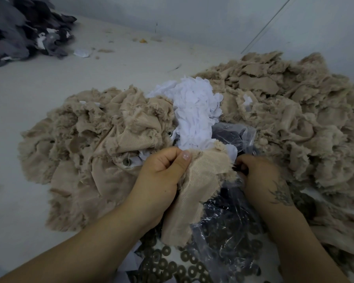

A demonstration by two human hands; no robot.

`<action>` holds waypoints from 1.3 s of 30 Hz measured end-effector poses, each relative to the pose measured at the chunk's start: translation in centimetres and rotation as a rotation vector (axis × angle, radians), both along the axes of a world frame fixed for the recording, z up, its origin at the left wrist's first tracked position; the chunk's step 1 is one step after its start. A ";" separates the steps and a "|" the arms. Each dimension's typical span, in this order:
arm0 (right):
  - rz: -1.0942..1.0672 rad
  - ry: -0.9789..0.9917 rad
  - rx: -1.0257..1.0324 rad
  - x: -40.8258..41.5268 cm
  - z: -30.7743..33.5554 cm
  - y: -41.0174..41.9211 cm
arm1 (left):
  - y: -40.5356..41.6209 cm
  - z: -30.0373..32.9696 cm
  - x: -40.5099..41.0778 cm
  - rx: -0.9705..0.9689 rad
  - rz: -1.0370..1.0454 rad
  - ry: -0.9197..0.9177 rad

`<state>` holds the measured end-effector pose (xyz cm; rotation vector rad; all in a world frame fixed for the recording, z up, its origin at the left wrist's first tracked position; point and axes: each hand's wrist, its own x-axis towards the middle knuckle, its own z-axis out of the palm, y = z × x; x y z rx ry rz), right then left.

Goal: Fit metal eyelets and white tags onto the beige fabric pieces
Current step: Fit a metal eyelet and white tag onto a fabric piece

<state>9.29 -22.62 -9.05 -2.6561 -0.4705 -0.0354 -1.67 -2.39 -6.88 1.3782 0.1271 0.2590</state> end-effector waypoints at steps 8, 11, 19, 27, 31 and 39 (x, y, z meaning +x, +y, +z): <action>-0.076 -0.178 0.066 -0.8 -0.1 -0.3 | 0.0 0.1 0.0 -0.022 0.002 0.006; -0.148 -0.220 0.103 -0.9 0.4 -0.4 | 0.1 0.2 -0.1 -0.030 0.002 0.004; -0.113 -0.125 0.192 -4.8 7.0 0.3 | 0.2 0.4 -0.2 -0.065 0.007 0.008; -0.029 0.615 0.773 -6.6 4.9 3.9 | 0.1 0.3 -0.4 -0.059 -0.035 -0.015; 0.013 0.640 1.042 -7.3 3.7 4.8 | 0.1 0.5 -0.5 0.062 -0.044 -0.052; -0.096 0.518 1.288 -8.1 2.0 6.2 | -0.1 0.2 -0.4 0.142 -0.071 -0.068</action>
